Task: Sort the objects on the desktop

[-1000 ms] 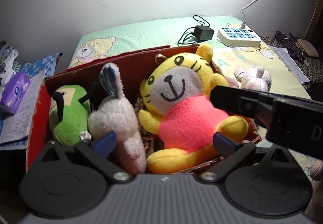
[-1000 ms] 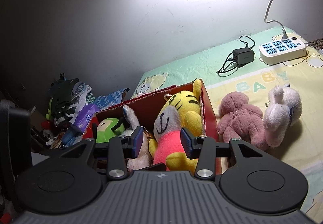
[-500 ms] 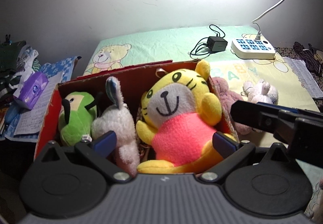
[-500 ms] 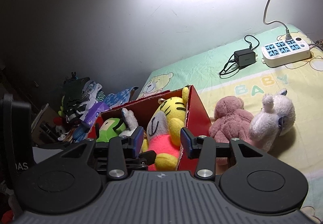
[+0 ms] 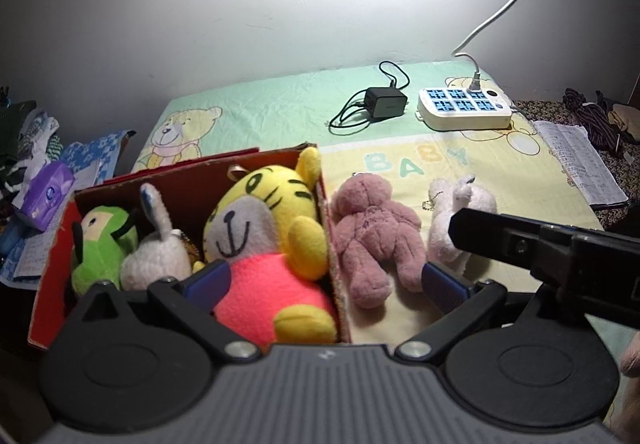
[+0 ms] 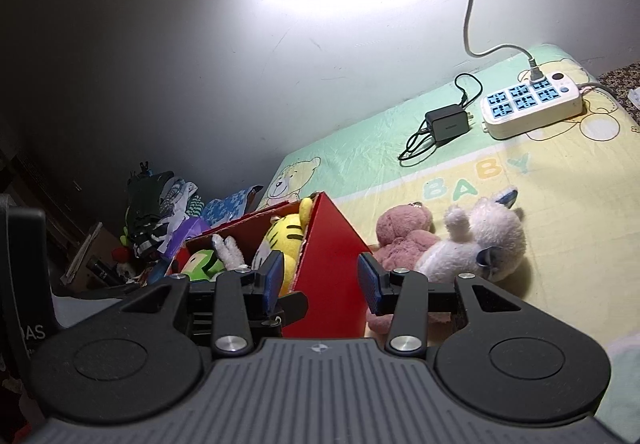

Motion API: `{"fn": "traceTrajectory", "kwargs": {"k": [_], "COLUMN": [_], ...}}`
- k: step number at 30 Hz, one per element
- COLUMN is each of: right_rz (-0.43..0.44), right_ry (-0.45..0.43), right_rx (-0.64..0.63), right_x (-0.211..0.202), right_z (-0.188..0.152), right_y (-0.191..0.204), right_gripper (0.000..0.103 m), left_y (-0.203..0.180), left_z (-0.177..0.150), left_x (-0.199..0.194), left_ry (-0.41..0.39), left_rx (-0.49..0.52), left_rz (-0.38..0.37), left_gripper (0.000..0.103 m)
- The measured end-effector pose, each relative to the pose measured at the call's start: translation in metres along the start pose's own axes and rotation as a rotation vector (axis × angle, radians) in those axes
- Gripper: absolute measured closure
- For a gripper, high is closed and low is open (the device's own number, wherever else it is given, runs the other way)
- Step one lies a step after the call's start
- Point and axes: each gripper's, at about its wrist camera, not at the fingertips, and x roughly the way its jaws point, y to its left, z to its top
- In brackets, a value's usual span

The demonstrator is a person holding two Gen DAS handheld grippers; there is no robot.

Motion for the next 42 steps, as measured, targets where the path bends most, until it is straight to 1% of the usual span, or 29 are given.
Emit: {"fn": "traceTrajectory", "kwargs": {"k": [8, 16, 23, 31, 34, 38, 42], "right_rz": [-0.026, -0.044, -0.053, -0.049, -0.05, -0.057, -0.063], "right_ry": [-0.004, 0.012, 0.031, 0.053, 0.067, 0.085, 0.115], "right_rx": [0.026, 0.062, 0.089, 0.122, 0.139, 0.169, 0.213], "right_x": [-0.02, -0.027, -0.026, -0.017, -0.012, -0.005, 0.005], "right_z": [0.005, 0.006, 0.007, 0.009, 0.008, 0.006, 0.004], "right_y": [-0.034, -0.061, -0.079, -0.093, -0.099, -0.11, -0.125], "right_gripper": [0.058, 0.057, 0.057, 0.057, 0.057, 0.057, 0.056], "left_y": [-0.044, -0.071, -0.082, -0.083, -0.083, -0.085, -0.087], "left_z": [0.004, 0.004, 0.003, 0.003, 0.003, -0.001, -0.007], "left_x": [0.011, 0.029, 0.042, 0.056, 0.061, 0.069, 0.078], "left_ry": [0.021, 0.073, 0.107, 0.143, 0.153, 0.153, 0.148], "left_rx": [0.041, 0.063, 0.075, 0.066, 0.062, 0.068, 0.078], "left_rz": [-0.039, -0.074, -0.076, -0.075, -0.089, -0.132, -0.151], "left_gripper": [0.001, 0.001, 0.001, 0.001, 0.001, 0.001, 0.001]}}
